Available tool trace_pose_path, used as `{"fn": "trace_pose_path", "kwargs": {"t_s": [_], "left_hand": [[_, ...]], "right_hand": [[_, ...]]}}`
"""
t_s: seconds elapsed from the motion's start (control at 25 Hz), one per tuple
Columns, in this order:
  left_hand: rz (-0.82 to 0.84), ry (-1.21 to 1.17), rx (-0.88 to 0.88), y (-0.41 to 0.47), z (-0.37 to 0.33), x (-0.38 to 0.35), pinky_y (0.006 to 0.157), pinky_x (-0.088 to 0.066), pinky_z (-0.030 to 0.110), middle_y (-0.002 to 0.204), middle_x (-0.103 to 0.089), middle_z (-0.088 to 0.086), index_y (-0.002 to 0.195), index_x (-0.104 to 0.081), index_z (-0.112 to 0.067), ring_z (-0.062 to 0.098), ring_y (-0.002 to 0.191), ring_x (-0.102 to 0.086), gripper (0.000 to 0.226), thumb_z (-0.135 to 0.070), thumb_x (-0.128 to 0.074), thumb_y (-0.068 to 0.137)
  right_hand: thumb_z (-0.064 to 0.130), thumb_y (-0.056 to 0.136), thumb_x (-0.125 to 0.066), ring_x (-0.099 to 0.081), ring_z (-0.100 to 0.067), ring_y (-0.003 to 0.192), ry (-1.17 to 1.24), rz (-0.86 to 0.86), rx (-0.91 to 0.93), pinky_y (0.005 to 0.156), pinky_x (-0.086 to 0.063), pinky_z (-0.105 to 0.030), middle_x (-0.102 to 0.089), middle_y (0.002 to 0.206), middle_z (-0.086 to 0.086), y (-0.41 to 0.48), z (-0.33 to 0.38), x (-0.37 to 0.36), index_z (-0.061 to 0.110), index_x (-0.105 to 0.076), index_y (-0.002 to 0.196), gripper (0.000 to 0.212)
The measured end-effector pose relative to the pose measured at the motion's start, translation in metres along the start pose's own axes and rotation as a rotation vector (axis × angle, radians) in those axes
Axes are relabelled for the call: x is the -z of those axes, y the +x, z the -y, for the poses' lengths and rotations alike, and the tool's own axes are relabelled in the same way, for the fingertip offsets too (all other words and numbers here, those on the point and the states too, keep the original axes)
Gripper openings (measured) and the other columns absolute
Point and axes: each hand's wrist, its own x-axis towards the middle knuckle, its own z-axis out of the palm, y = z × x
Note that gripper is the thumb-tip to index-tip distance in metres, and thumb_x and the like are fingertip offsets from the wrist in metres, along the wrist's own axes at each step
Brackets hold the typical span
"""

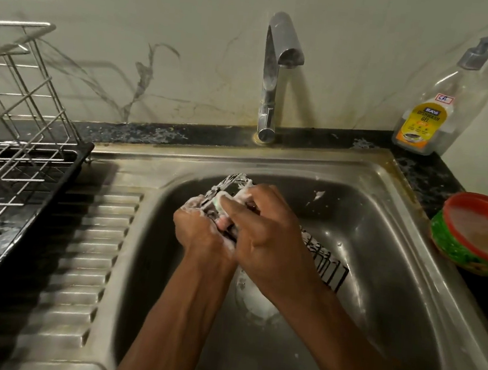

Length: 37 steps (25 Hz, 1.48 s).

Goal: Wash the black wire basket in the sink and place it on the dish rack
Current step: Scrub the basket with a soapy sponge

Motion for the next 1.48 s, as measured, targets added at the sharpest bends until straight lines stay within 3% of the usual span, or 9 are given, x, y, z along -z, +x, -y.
{"fn": "trace_pose_path", "kwargs": {"t_s": [0.08, 0.24, 0.32, 0.48, 0.68, 0.88, 1.04, 1.24, 1.48], "left_hand": [[0.017, 0.004, 0.025, 0.003, -0.002, 0.002, 0.061, -0.056, 0.028, 0.089, -0.067, 0.018, 0.095, -0.069, -0.005, 0.029, 0.067, -0.066, 0.030, -0.019, -0.042, 0.094], [-0.086, 0.107, -0.070, 0.011, -0.002, 0.003, 0.048, -0.046, 0.020, 0.069, -0.056, 0.005, 0.076, -0.056, -0.015, 0.012, 0.045, -0.052, 0.027, -0.008, -0.037, 0.095], [-0.074, 0.095, -0.035, 0.014, -0.001, 0.005, 0.048, -0.046, 0.021, 0.070, -0.055, 0.003, 0.082, -0.057, -0.015, 0.012, 0.051, -0.053, 0.028, -0.008, -0.035, 0.098], [-0.085, 0.065, -0.009, 0.016, -0.010, 0.006, 0.041, -0.043, 0.018, 0.056, -0.054, 0.002, 0.078, -0.055, -0.013, 0.011, 0.039, -0.050, 0.033, -0.009, -0.031, 0.099], [-0.103, 0.124, -0.050, 0.007, 0.001, 0.001, 0.038, -0.028, 0.020, 0.048, -0.040, -0.006, 0.067, -0.041, -0.022, 0.008, 0.038, -0.034, 0.036, -0.005, -0.029, 0.097], [-0.052, 0.010, 0.101, 0.016, -0.004, 0.002, 0.040, -0.026, 0.014, 0.050, -0.036, -0.001, 0.061, -0.040, -0.020, 0.013, 0.041, -0.031, 0.030, -0.011, -0.033, 0.088], [-0.098, 0.056, 0.040, 0.020, 0.001, 0.000, 0.037, -0.022, 0.013, 0.044, -0.030, -0.003, 0.060, -0.032, -0.022, 0.011, 0.034, -0.025, 0.031, -0.009, -0.035, 0.088], [-0.071, 0.005, 0.092, 0.017, -0.008, -0.001, 0.035, -0.019, 0.009, 0.039, -0.028, -0.005, 0.058, -0.029, -0.023, 0.010, 0.028, -0.021, 0.030, -0.013, -0.038, 0.085], [-0.132, 0.074, -0.152, 0.015, -0.007, -0.002, 0.038, -0.019, 0.016, 0.068, -0.048, -0.007, 0.087, -0.056, -0.027, 0.005, 0.037, -0.027, 0.016, -0.032, -0.046, 0.098]], "right_hand": [[0.006, 0.091, -0.051, -0.057, -0.025, 0.085, 0.016, 0.068, 0.035, 0.069, -0.049, -0.029, -0.063, 0.093, -0.014, -0.002, -0.005, 0.000, -0.001, -0.074, 0.111, 0.031], [-0.015, 0.080, -0.064, -0.052, -0.015, 0.074, -0.141, -0.007, -0.181, 0.061, -0.032, -0.010, -0.061, 0.087, -0.010, 0.002, -0.041, 0.007, 0.000, -0.074, 0.108, 0.034], [-0.013, 0.084, -0.061, -0.057, -0.018, 0.077, -0.065, 0.031, -0.268, 0.059, -0.045, -0.017, -0.060, 0.091, -0.008, -0.001, -0.040, 0.004, 0.003, -0.072, 0.114, 0.036], [-0.002, 0.088, -0.053, -0.059, -0.024, 0.084, 0.034, 0.124, -0.084, 0.067, -0.054, -0.037, -0.061, 0.094, -0.012, -0.008, -0.017, -0.008, 0.001, -0.072, 0.115, 0.033], [-0.010, 0.087, -0.065, -0.061, -0.018, 0.074, -0.008, -0.166, -0.336, 0.060, -0.054, -0.027, -0.066, 0.088, -0.010, 0.004, -0.043, -0.001, 0.001, -0.073, 0.113, 0.030], [-0.002, 0.088, -0.058, -0.055, -0.024, 0.082, 0.068, 0.092, 0.030, 0.067, -0.049, -0.033, -0.064, 0.088, -0.012, -0.003, -0.024, -0.011, 0.001, -0.076, 0.106, 0.026], [-0.007, 0.085, -0.063, -0.060, -0.025, 0.083, 0.042, -0.025, -0.203, 0.065, -0.055, -0.041, -0.066, 0.091, -0.013, 0.002, -0.039, -0.006, 0.002, -0.075, 0.107, 0.026], [-0.007, 0.086, -0.062, -0.060, -0.026, 0.084, 0.089, 0.110, -0.054, 0.067, -0.053, -0.038, -0.069, 0.091, -0.012, 0.002, -0.028, -0.010, 0.002, -0.077, 0.102, 0.024], [-0.014, 0.081, -0.065, -0.067, -0.024, 0.088, 0.075, 0.025, -0.240, 0.074, -0.058, -0.034, -0.071, 0.099, -0.011, -0.018, -0.034, 0.001, 0.003, -0.075, 0.109, 0.035]]}}
